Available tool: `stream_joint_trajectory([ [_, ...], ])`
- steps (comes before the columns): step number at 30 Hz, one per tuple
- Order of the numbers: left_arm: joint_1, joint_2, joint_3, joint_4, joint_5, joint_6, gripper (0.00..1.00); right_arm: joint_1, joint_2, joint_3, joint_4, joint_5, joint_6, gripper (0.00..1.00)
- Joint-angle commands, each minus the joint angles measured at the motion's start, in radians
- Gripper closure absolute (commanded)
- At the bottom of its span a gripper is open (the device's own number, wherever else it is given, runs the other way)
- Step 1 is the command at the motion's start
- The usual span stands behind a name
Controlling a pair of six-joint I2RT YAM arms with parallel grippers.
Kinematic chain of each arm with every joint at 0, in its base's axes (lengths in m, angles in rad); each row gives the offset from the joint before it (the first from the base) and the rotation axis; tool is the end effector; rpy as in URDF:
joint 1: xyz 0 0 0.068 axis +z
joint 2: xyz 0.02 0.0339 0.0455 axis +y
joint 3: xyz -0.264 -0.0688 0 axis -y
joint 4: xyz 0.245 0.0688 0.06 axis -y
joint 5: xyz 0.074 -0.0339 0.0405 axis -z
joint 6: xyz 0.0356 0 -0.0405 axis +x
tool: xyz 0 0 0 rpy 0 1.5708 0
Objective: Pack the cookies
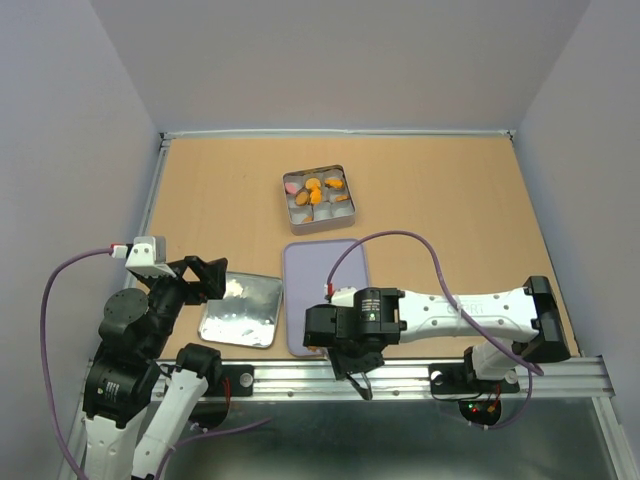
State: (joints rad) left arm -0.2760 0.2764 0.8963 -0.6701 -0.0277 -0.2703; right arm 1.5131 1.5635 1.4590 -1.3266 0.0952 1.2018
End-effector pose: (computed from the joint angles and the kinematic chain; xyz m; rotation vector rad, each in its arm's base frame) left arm 0.0388 -0.0100 0.3712 -0.0169 1.6355 -0.3978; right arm 0.0197 0.2826 0.3032 -0.4573 2.9792 0.1757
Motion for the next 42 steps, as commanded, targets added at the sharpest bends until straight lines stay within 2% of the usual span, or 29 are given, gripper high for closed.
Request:
stream_joint_trajectory([
  [1, -0.008, 0.004, -0.002, 0.046, 0.003, 0.013, 0.01, 0.009, -0.01, -0.017, 0.03, 0.009, 0.031, 0.48],
  [10, -0.009, 0.004, -0.002, 0.041, 0.003, 0.011, 0.01, 0.007, 0.047, 0.012, 0.038, 0.058, 0.021, 0.48],
  [16, -0.009, 0.003, 0.0, 0.041, 0.002, 0.009, 0.01, 0.006, 0.056, -0.025, 0.085, 0.048, 0.022, 0.5],
  [29, -0.011, 0.001, -0.002, 0.044, -0.006, 0.008, 0.01, 0.007, -0.06, -0.115, 0.136, -0.055, 0.035, 0.46],
  [37, -0.011, 0.001, -0.003, 0.046, -0.009, 0.008, 0.01, 0.009, -0.042, -0.129, 0.136, -0.046, 0.035, 0.47],
  [42, -0.009, 0.003, -0.003, 0.046, -0.009, 0.008, 0.01, 0.01, -0.007, -0.143, 0.165, -0.042, 0.019, 0.57],
])
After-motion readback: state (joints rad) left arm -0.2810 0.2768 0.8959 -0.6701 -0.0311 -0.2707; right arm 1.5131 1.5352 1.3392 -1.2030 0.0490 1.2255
